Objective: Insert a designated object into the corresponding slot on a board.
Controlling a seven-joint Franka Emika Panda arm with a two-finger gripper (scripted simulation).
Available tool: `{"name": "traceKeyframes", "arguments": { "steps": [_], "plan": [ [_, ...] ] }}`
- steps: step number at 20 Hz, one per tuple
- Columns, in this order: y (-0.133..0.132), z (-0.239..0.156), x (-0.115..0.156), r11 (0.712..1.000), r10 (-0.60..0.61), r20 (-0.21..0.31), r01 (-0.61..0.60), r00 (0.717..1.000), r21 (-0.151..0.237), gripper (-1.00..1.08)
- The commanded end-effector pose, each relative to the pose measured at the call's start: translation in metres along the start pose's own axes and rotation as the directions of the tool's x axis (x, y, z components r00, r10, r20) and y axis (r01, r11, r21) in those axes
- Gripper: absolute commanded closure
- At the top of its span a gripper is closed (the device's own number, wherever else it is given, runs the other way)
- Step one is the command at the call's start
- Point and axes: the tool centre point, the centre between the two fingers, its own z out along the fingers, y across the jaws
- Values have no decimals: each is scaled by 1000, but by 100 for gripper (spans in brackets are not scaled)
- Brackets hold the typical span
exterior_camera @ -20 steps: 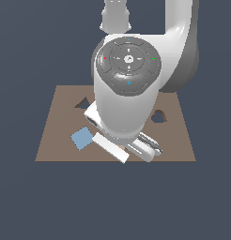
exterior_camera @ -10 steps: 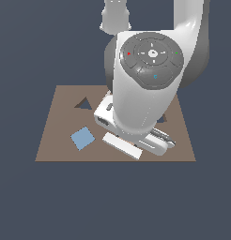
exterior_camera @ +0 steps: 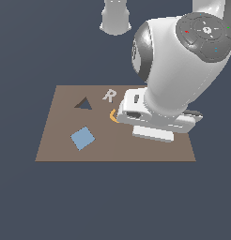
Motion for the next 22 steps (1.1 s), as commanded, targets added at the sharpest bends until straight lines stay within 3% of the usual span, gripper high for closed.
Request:
{"name": "traceKeyframes", "arguments": {
  "steps": [1, 11, 22],
  "plan": [
    [-13, -1, -16, 996, -89, -1, 89, 996, 0, 108],
    [-36, -4, -59, 957, -290, 0, 290, 957, -1, 108],
    [-37, -4, -62, 954, -300, 0, 300, 954, -1, 108]
  ]
}}
